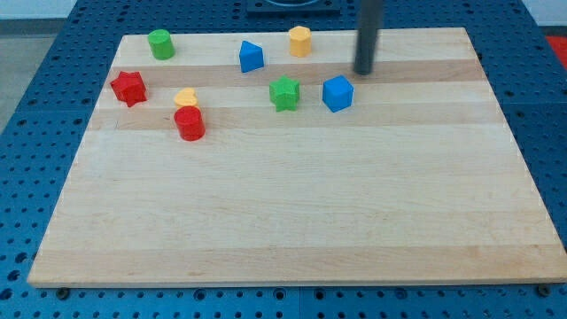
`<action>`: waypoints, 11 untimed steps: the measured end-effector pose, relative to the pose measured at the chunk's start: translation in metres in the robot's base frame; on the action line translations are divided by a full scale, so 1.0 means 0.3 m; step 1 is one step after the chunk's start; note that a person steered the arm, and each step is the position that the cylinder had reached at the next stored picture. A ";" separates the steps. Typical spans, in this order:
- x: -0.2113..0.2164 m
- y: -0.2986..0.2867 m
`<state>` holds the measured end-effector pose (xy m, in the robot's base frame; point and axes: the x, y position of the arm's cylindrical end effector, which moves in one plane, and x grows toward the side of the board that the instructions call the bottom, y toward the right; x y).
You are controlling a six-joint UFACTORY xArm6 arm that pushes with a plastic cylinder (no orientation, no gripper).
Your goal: Move the blue cube horizontally to the right of the blue triangle
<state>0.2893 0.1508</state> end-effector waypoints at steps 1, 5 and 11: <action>0.078 0.225; 0.332 -0.241; 0.170 -0.410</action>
